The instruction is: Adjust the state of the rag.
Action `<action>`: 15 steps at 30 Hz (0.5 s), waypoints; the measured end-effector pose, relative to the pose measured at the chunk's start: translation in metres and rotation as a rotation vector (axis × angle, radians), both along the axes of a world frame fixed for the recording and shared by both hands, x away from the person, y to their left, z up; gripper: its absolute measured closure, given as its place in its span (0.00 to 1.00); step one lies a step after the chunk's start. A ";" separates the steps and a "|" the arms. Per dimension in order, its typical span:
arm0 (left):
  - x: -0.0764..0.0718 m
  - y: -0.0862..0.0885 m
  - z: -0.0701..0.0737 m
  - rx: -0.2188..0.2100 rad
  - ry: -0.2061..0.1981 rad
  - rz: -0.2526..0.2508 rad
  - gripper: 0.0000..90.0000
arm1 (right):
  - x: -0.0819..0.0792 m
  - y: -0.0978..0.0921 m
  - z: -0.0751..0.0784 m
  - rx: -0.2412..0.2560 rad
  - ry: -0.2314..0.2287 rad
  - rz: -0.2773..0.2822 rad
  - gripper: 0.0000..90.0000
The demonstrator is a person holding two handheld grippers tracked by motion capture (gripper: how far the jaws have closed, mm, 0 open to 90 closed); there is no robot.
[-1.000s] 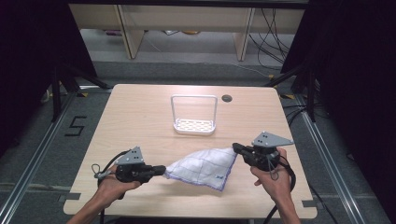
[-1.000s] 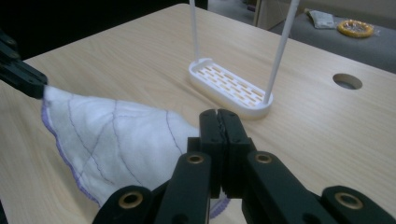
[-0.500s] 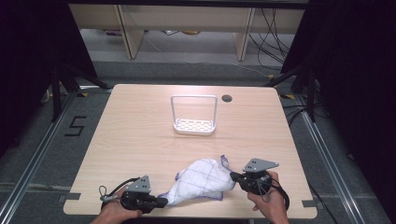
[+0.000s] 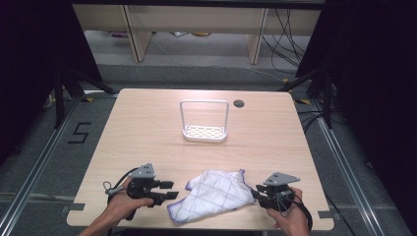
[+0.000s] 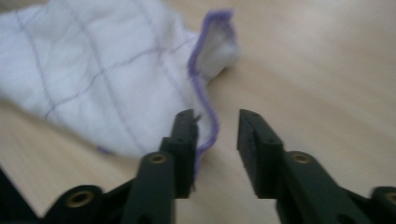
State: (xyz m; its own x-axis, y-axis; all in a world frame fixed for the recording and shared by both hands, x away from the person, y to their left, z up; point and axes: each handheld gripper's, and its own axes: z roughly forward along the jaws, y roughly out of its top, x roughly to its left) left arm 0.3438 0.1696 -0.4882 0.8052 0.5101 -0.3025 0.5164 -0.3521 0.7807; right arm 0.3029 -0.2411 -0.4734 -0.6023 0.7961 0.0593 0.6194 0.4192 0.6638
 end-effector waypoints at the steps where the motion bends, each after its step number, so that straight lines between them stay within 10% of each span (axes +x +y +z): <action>1: 0.006 -0.002 -0.001 -0.005 0.000 0.005 0.56 | 0.002 -0.002 0.004 -0.002 -0.052 -0.014 0.68; 8: 0.034 -0.032 -0.012 0.076 0.041 0.007 0.54 | 0.019 0.006 0.032 0.070 -0.113 -0.061 0.50; 15: 0.038 -0.051 -0.019 0.144 0.023 -0.008 0.57 | 0.046 0.021 0.028 0.053 -0.097 -0.047 0.47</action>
